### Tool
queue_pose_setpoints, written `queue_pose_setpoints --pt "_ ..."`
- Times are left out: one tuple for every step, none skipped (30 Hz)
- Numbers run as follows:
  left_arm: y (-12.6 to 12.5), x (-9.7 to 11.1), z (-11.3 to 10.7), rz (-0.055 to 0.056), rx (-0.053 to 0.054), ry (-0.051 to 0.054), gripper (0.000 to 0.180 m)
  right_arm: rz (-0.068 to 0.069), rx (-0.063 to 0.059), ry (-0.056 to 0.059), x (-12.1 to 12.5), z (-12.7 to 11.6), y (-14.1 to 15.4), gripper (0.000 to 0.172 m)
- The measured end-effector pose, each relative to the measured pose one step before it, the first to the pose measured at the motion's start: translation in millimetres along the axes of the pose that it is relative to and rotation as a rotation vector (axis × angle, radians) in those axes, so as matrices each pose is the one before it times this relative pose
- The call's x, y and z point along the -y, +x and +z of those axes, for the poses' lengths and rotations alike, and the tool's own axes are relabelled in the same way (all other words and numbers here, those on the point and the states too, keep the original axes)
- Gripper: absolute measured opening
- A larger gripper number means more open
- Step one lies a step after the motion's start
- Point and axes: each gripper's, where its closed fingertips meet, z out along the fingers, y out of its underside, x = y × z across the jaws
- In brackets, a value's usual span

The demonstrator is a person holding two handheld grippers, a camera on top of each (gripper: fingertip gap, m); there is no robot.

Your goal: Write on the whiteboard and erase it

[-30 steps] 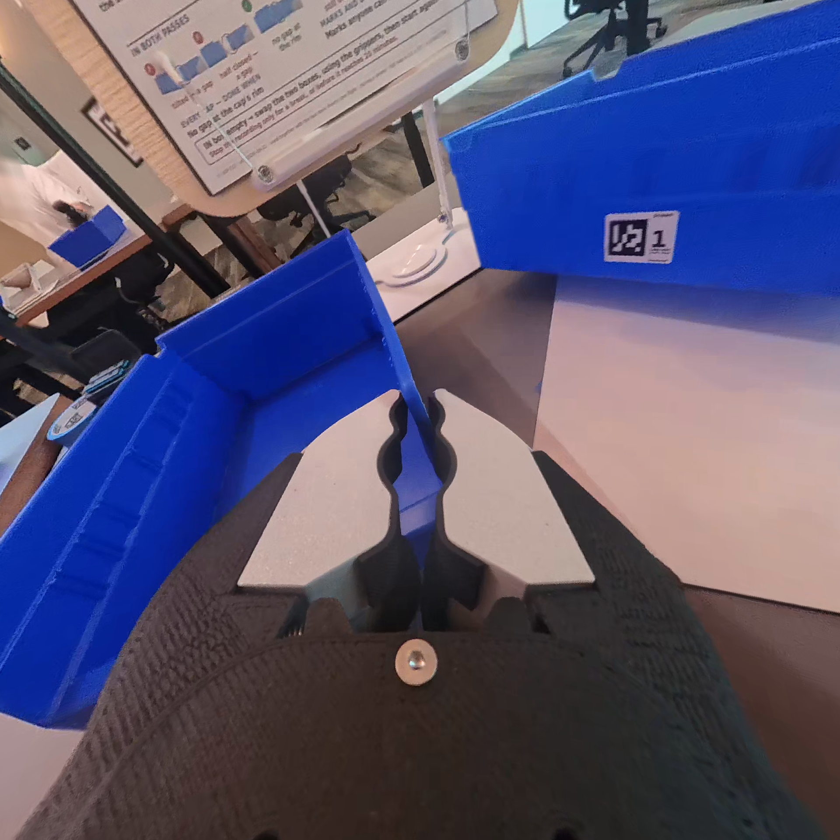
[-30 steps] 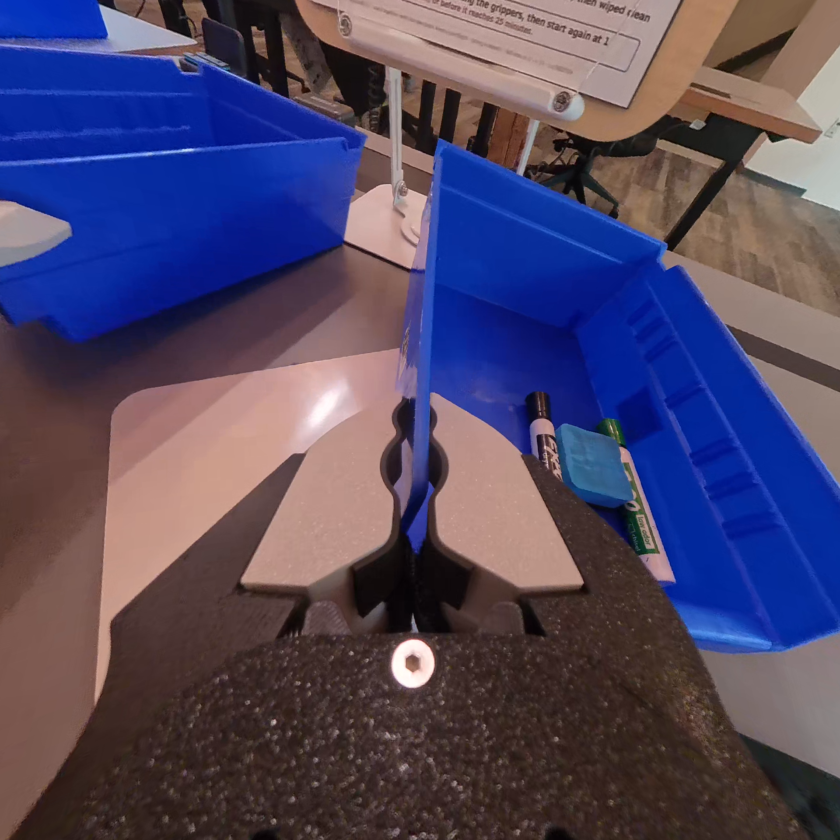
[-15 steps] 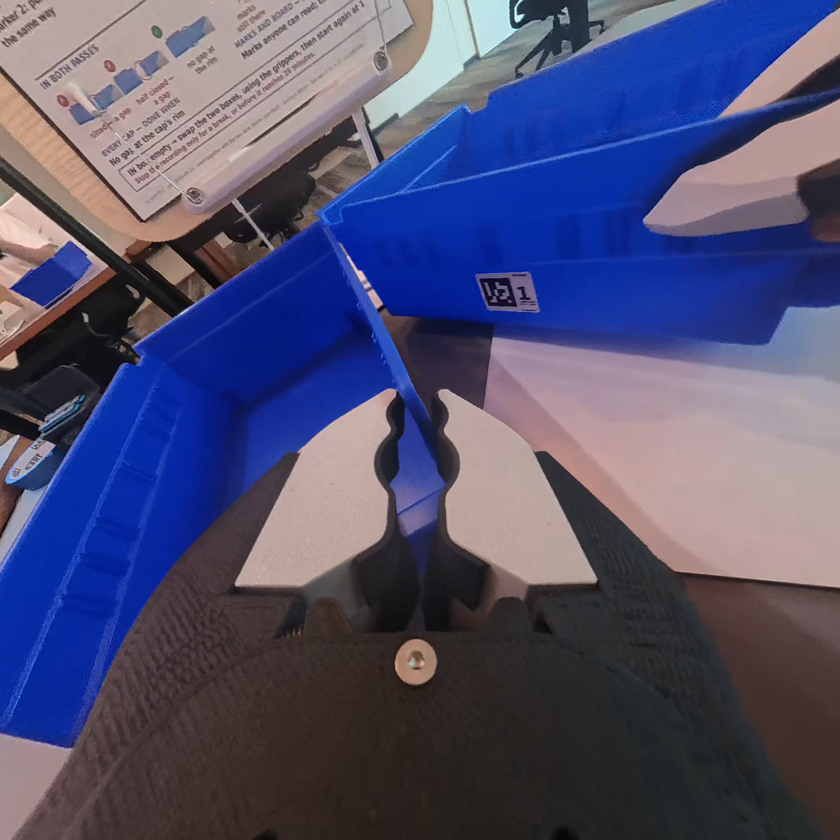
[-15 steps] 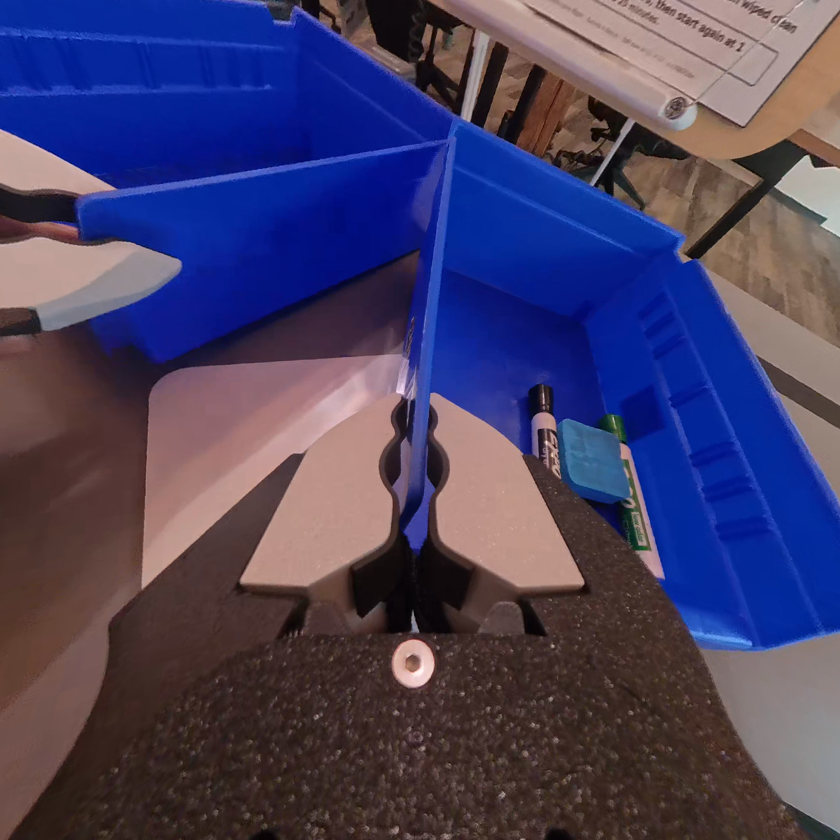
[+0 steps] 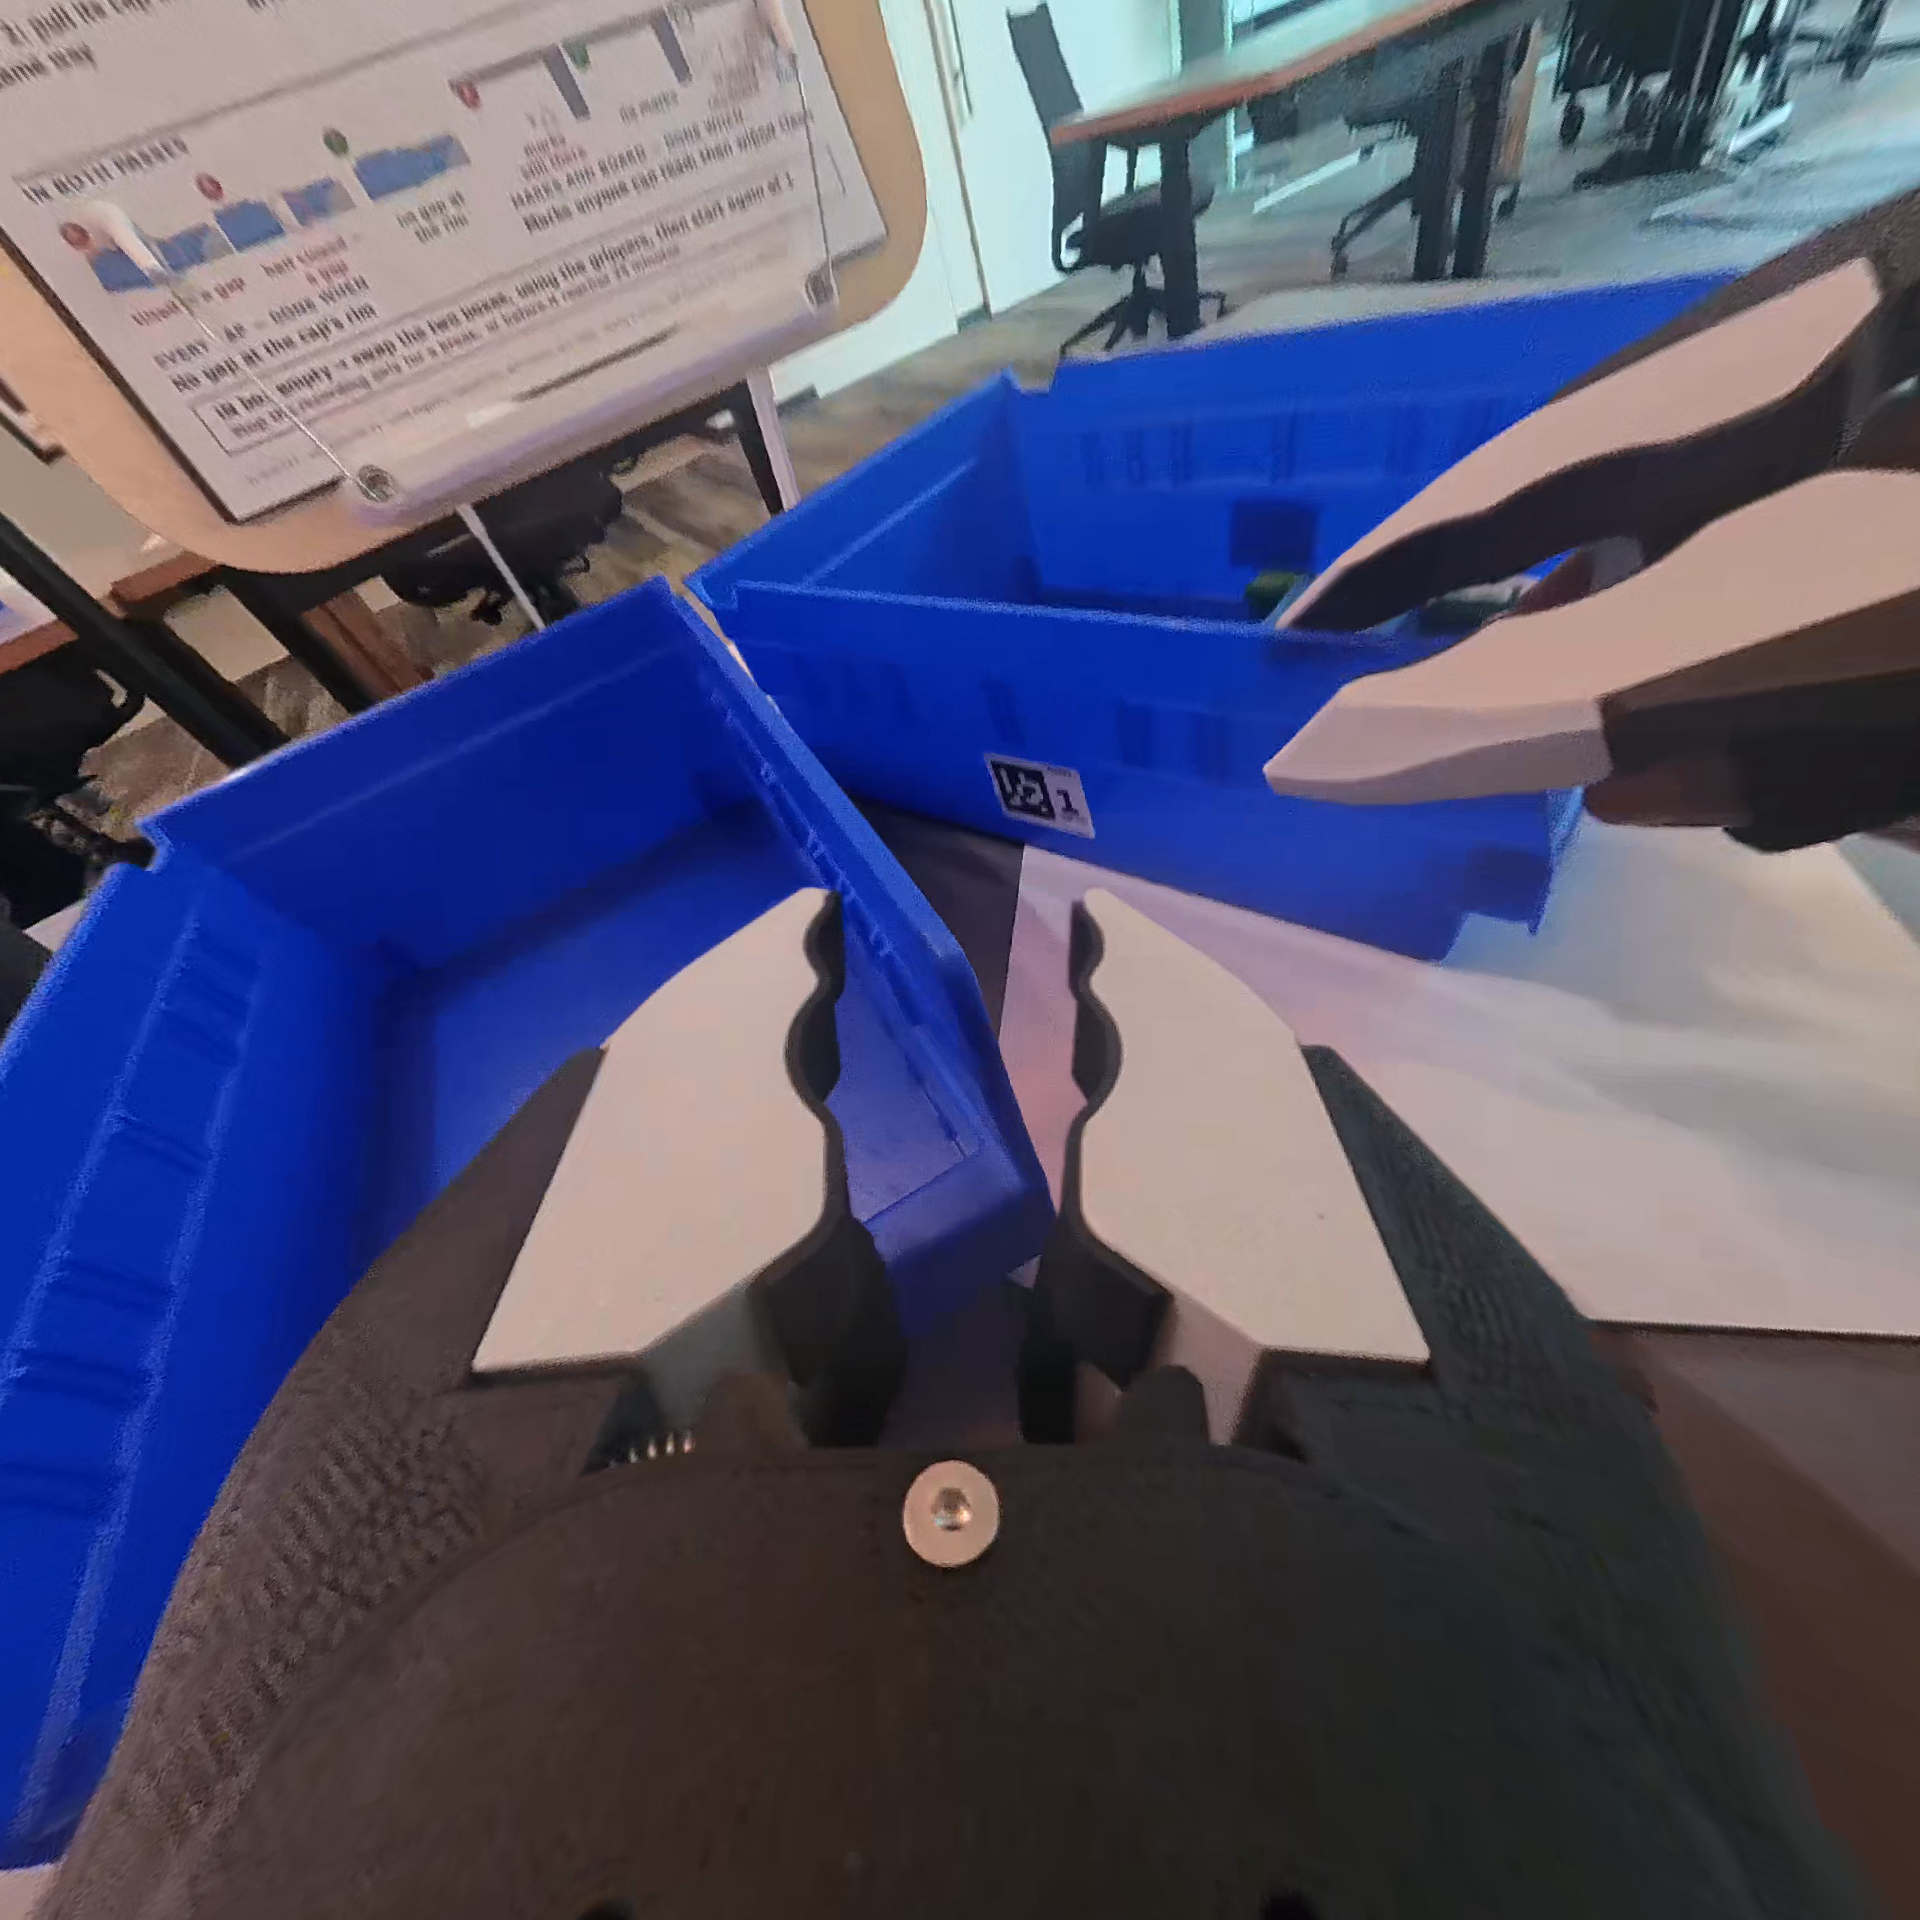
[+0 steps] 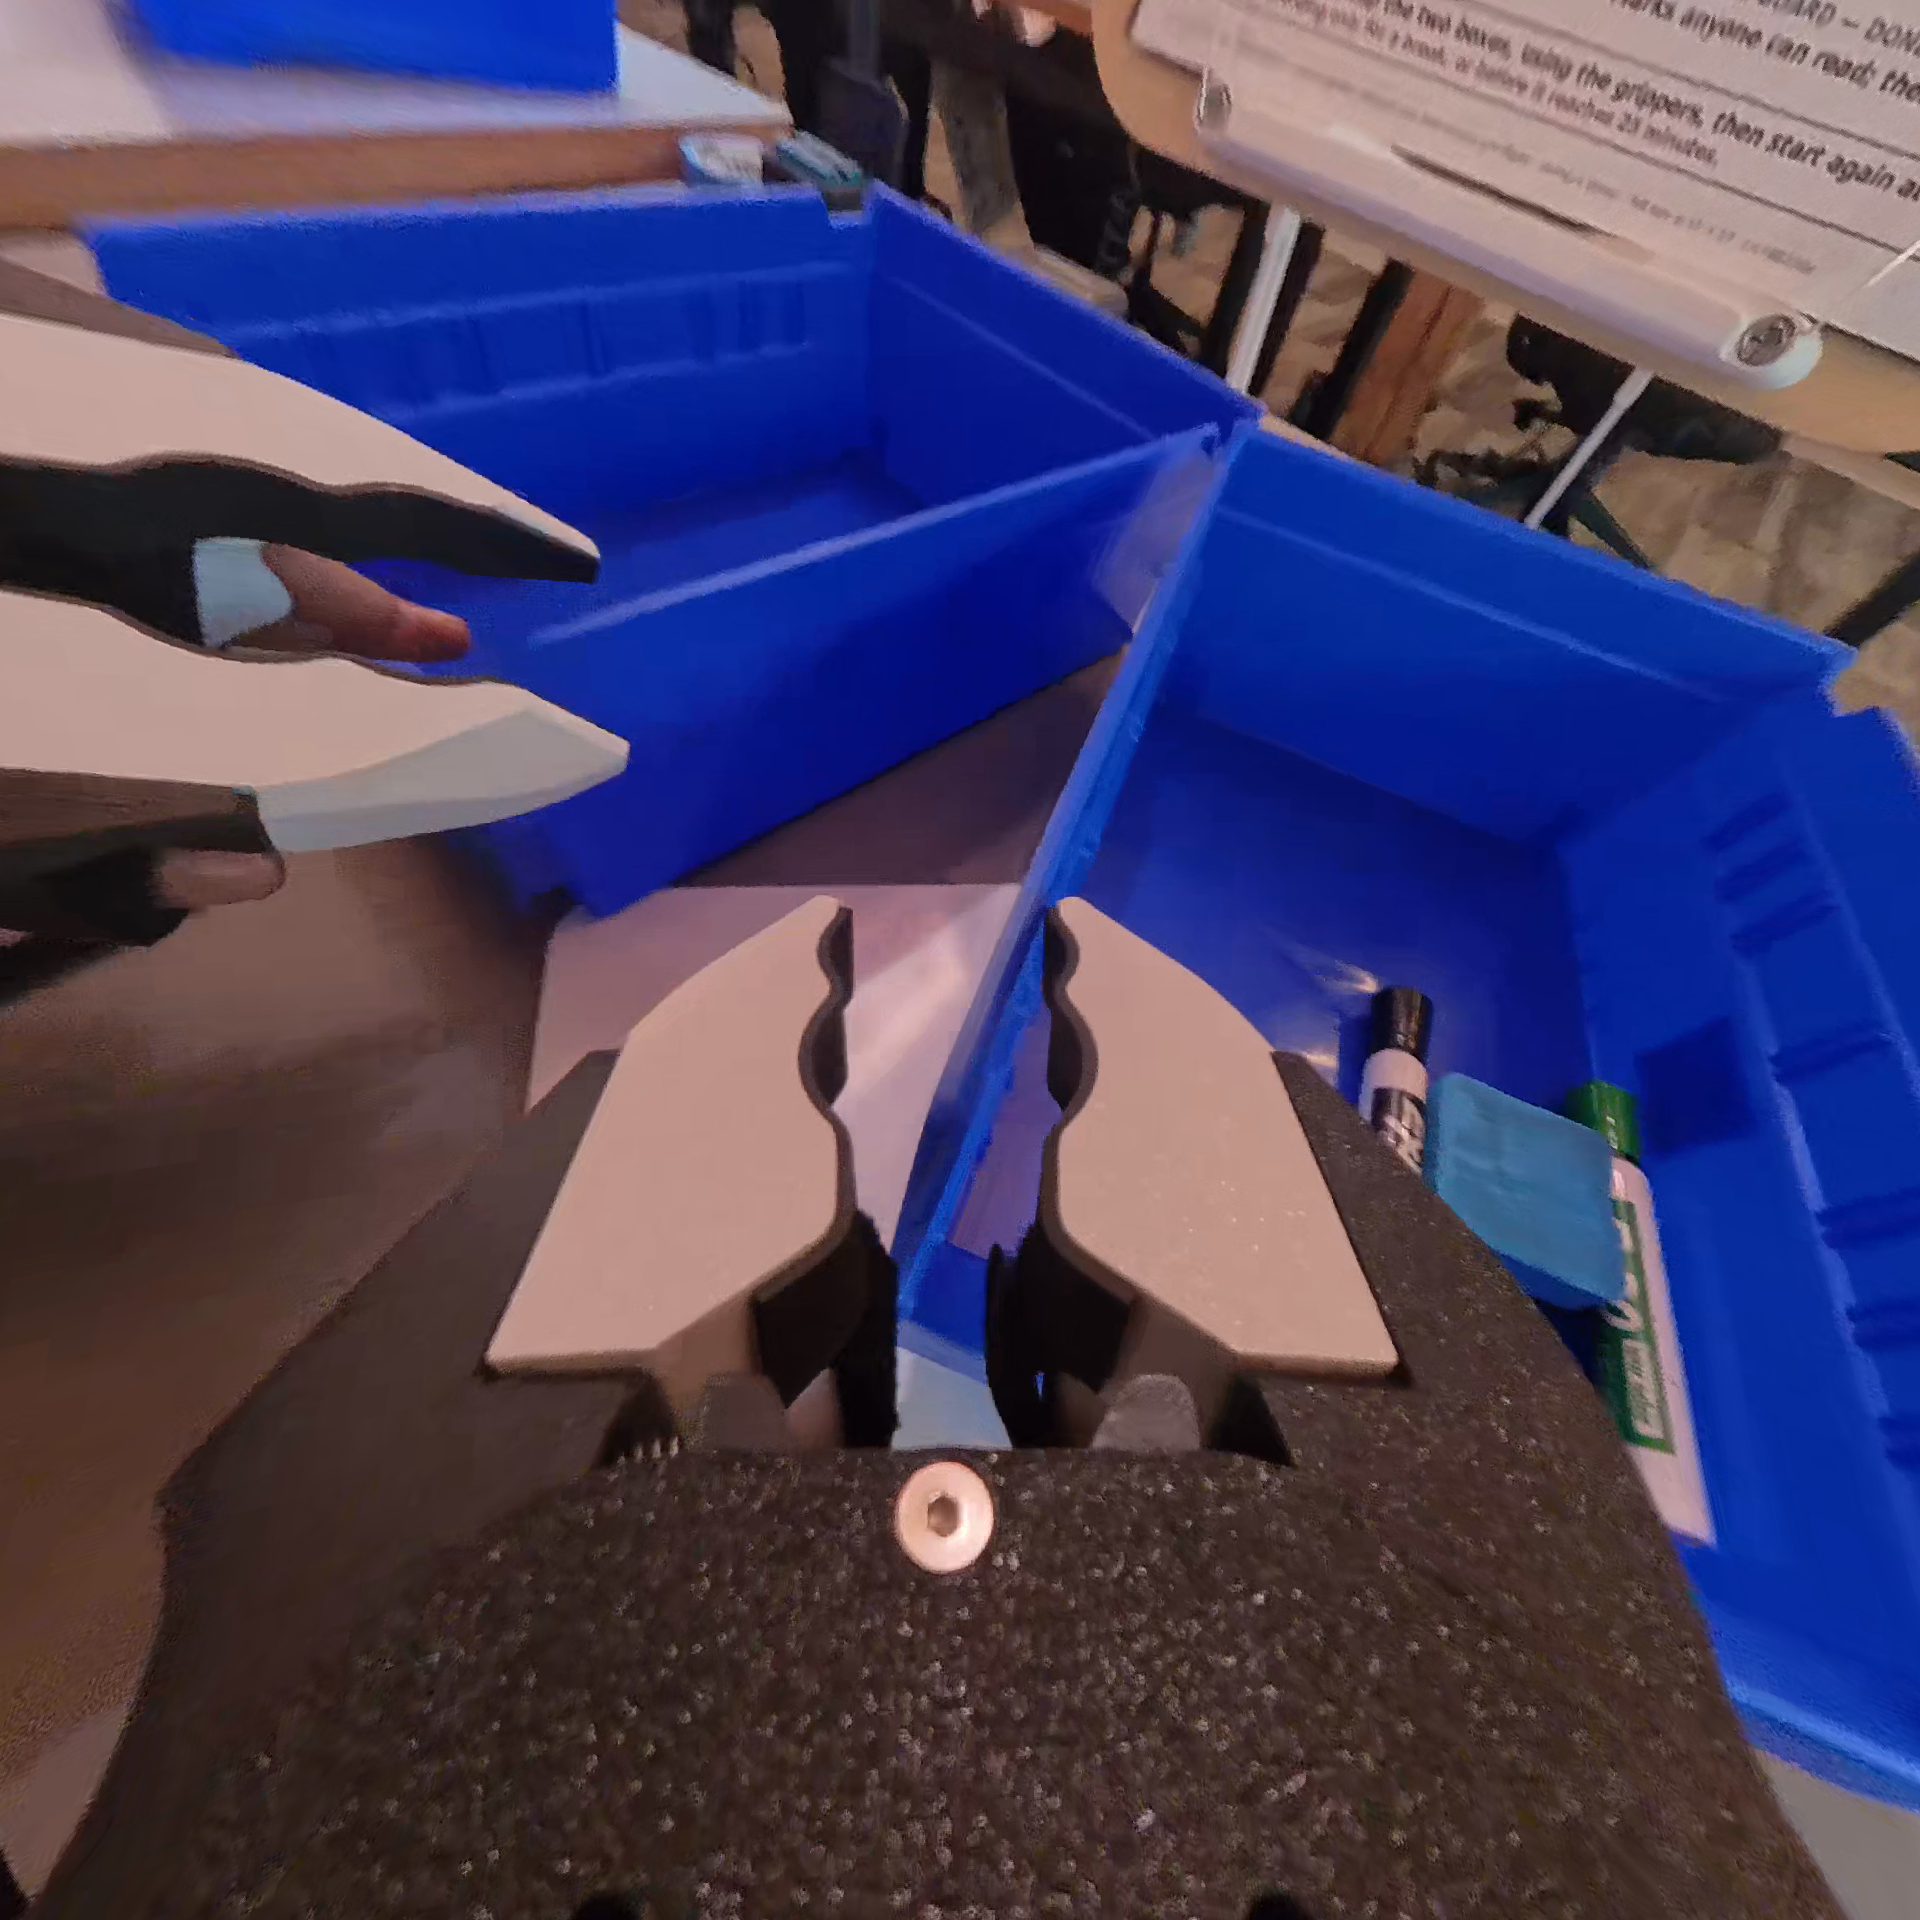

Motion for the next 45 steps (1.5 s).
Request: queue_pose_setpoints --pt "-0.3 4.44 -3.44 -0.0084 0.0024 0.0236 0.046 0.0226 0.0261 0.0371 3.35 -2.84 -1.8 0.04" --pt "-0.3 5.46 -3.67 -0.0108 0.0035 0.03 0.049 0.0253 0.018 0.0336 2.51 -3.25 -0.43 0.042" --pt "-0.12 6.82 -3.87 -0.012 0.0039 0.039 0.052 0.0245 0.0143 0.031 2.05 -3.67 0.39 0.047" --pt "0.21 8.86 -4.18 -0.0112 0.004 0.0505 0.055 0.02 0.0181 0.0316 2.21 -4.1 0.0 0.052" --pt "0.99 10.1 -4.13 -0.0084 0.0007 0.058 0.056 0.0195 0.0158 0.0295 1.7 -4.66 0.29 0.055" --pt "2.06 10.25 -3.74 -0.0094 -0.0045 0.0566 0.057 0.0201 0.0132 0.0235 1.03 -4.95 0.64 0.057" --pt "3.3 9.69 -3.14 -0.0155 -0.0122 0.0482 0.057 0.0183 0.0182 0.0189 0.4 -5.13 0.09 0.061" --pt "5.89 9.02 -2.41 -0.0215 -0.0285 0.042 0.057 0.0193 0.0187 0.0133 -0.27 -5.25 0.24 0.066" --pt "7.9 7.34 -1.39 -0.0305 -0.0408 0.0346 0.057 0.0184 0.0194 0.0095 -0.48 -5.48 0.36 0.071" --pt "9.15 4.79 -0.2 -0.0412 -0.0487 0.0206 0.057 0.0174 0.0146 0.0074 -0.47 -6.1 1.19 0.076" --pt "9.31 1.73 1.01 -0.0524 -0.0502 0.0038 0.057 0.0186 0.003 0.0084 -0.02 -6.91 2.85 0.078" --pt "8.95 -1.35 2.01 -0.0519 -0.0488 -0.0102 0.057 0.0186 -0.0079 0.015 1.12 -7.9 4.54 0.079" --pt "7.12 -3.78 3.07 -0.0424 -0.0377 -0.0181 0.057 0.0162 -0.0159 0.0224 2.66 -8.68 5.92 0.08" --pt "5.26 -5.56 3.7 -0.023 -0.0245 -0.0196 0.057 0.0133 -0.0226 0.0288 4.1 -9.36 7.22 0.08" --pt "4.24 -6.78 4.14 -0.0027 -0.0155 -0.0194 0.057 0.0101 -0.0333 0.0331 5.57 -10.01 8.94 0.077" --pt "3.07 -6.85 4.2 0.0081 -0.0033 -0.0189 0.058 0.0051 -0.0442 0.036 6.81 -10.53 10.71 0.072" --pt "2.35 -6.22 4.06 0.0122 0.0046 -0.0159 0.061 -0.0026 -0.0493 0.038 7.76 -10.55 11.68 0.068" --pt "1.89 -5.39 4.11 0.0084 0.0084 -0.0137 0.062 -0.0141 -0.0498 0.0352 7.83 -9.93 12.0 0.066" --pt "0.7 -5.37 4.37 0.0001 0.0138 -0.0173 0.063 -0.0296 -0.0485 0.0264 6.74 -8.81 12.15 0.064" --pt "-0.76 -5.8 4.34 -0.0059 0.0194 -0.0237 0.065 -0.0394 -0.0533 0.0112 4.65 -7.49 13.26 0.064" --pt "-1.42 -4.89 4.27 -0.004 0.0209 -0.0216 0.069 -0.0396 -0.0561 -0.0035 2.68 -5.74 13.77 0.063" --pt "-0.97 -4.49 4.22 0.0054 0.0151 -0.0194 0.074 -0.0337 -0.0497 -0.0121 1.12 -4.07 12.97 0.062" --pt "-0.08 -4.77 4.01 0.014 0.0091 -0.025 0.076 -0.0242 -0.0397 -0.0142 0.01 -1.85 11.15 0.062" --pt "0.52 -4.96 4.03 0.0159 0.0059 -0.0296 0.078 -0.0156 -0.0289 -0.0155 -1.18 0.24 9.27 0.063" --pt "0.5 -4.88 4.28 0.015 0.009 -0.0312 0.08 -0.0066 -0.0161 -0.018 -2.62 2.47 7.15 0.064" --pt "1.19 -4.49 4.16 0.0134 0.0064 -0.0298 0.082 0.0034 -0.0048 -0.0214 -4.04 4.56 5.3 0.065" --pt "1.77 -3.79 4.04 0.0084 0.0028 -0.0244 0.084 0.0124 0.0021 -0.0275 -5.64 6.13 4.2 0.067" --pt "1.49 -2.87 3.63 0.0025 0.0048 -0.0185 0.086 0.017 0.0098 -0.0345 -6.56 7.11 2.54 0.069" --pt "0.96 -1.99 3.23 0.0021 0.0057 -0.0124 0.087 0.0141 0.0152 -0.0371 -6.5 7.76 1.49 0.07" --pt "0.89 -1.12 2.8 0.0013 0.0023 -0.0056 0.088 0.0082 0.0131 -0.0353 -5.59 8.21 1.44 0.07" --pt "0.44 -0.78 2.41 -0.0006 0.0005 -0.0041 0.088 0.001 0.0092 -0.0319 -4.68 8.41 1.79 0.068" --pt "-0.36 -0.83 2.37 -0.0026 0.0023 -0.005 0.088 -0.0056 0.0088 -0.0297 -4.04 8.7 1.78 0.067" --pt "-1.03 -0.4 2.01 -0.0042 0.0029 -0.0037 0.088 -0.0091 0.005 -0.0328 -4.28 8.72 2.35 0.066" --pt "-1.53 -0.28 1.82 -0.0039 0.0038 -0.0021 0.088 -0.0093 -0.0018 -0.0386 -4.68 8.28 2.98 0.065" --pt "-2.55 -0.15 1.53 -0.0026 0.0089 -0.002 0.088 -0.0112 -0.0023 -0.0418 -4.81 7.53 2.37 0.063" --pt "-3.11 -0.17 1.23 -0.0003 0.0106 -0.0014 0.087 -0.0127 0.0131 -0.0436 -5.32 6.54 -0.58 0.059" --pt "-3.27 -0.8 0.89 0.001 0.0111 -0.0045 0.087 -0.0146 0.0373 -0.048 -5.75 4.8 -5.05 0.048" --pt "-3.2 -1.15 0.48 -0.0004 0.0107 -0.0056 0.087 -0.0045 0.0359 -0.0463 -5.19 2.0 -6.68 0.022" --pt "-2.87 -1.32 0.17 -0.0031 0.009 -0.0054 0.086 0.0223 -0.0221 -0.0276 -2.47 -1.2 -0.49 0.018" --pt "-2.85 -1.08 -0.19 -0.0084 0.0073 -0.0019 0.086 -0.0001 -0.006 -0.016 -1.79 -3.74 -3.4 0.007" --pt "-2.31 0.09 -0.43 -0.0203 0.0037 0.0066 0.086 -0.017 0.0181 -0.0028 -1.12 -4.34 -7.79 0.006" --pt "-0.94 1.62 -0.6 -0.0336 -0.0069 0.0144 0.087 -0.0149 0.0072 0.0027 -0.64 -4.02 -7.37 0.007" --pt "-0.89 2.3 -0.52 -0.0418 -0.0083 0.0158 0.089 -0.019 -0.0125 0.0058 -0.38 -2.67 -4.61 0.007" --pt "-2.21 1.36 0.16 -0.0309 0.0002 0.0057 0.089 -0.03 -0.0282 0.0089 -0.36 -1.22 -1.65 0.013" --pt "-4.26 -0.68 0.8 -0.0056 0.0148 -0.01 0.089 -0.0347 -0.0297 0.0106 -0.29 0.54 -0.45 0.023"
